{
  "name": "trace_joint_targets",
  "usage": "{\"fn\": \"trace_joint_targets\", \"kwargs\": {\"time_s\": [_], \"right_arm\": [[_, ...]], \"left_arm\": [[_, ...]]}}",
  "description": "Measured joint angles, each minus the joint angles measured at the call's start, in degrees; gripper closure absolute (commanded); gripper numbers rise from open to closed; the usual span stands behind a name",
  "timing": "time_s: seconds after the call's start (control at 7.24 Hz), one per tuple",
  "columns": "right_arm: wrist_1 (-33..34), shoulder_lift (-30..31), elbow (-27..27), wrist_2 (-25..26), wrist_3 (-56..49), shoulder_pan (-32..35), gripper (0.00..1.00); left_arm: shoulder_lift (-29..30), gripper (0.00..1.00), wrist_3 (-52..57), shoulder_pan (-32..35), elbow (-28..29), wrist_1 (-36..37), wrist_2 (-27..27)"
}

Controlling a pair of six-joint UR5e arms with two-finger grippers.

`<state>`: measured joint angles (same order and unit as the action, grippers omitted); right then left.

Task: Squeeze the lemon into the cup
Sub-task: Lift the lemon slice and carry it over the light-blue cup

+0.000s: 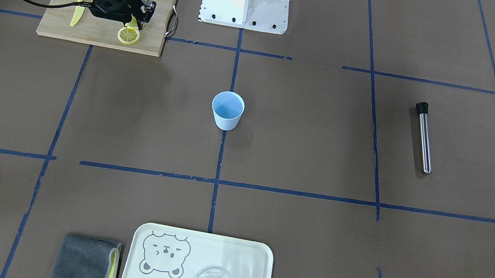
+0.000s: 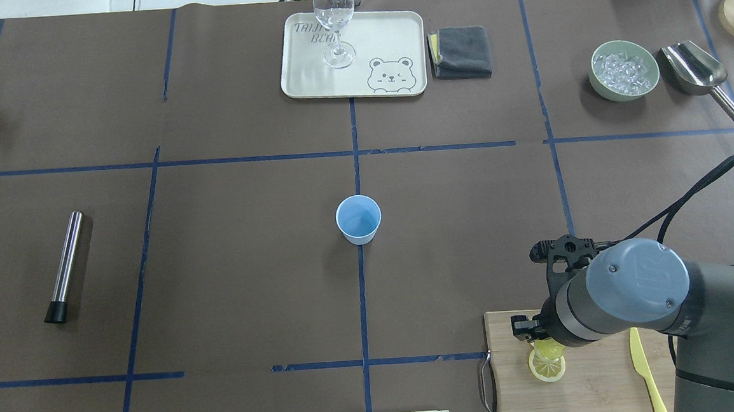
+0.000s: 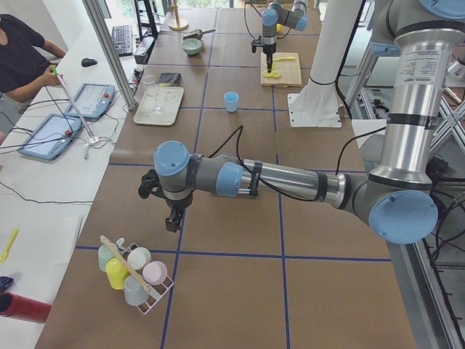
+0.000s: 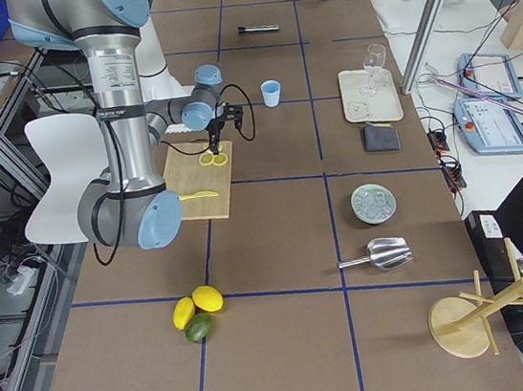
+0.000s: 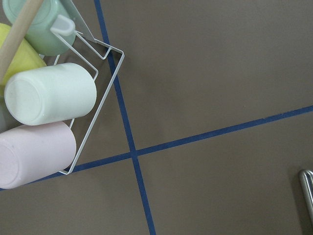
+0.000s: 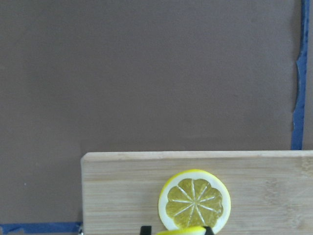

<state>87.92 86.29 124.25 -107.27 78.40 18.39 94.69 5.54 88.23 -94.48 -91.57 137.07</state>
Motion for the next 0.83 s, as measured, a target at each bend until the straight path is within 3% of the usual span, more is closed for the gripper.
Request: {"fn": "trace_joint_targets", "kwargs": {"time_s": [0.41,0.83], "right_arm": [[5.68,-7.47,0.25,-0.30,-0.04,3.33,0.76],[12.48,-22.44,-7.37,-2.89,0.27,10.12,0.76]], "left_arm": [[-0.52,0.00,-0.04,-0.04,-0.92,0.07,0.00],[-0.48,0.00,0.00,-0.07,-0.99,0.02,-0.04]]}}
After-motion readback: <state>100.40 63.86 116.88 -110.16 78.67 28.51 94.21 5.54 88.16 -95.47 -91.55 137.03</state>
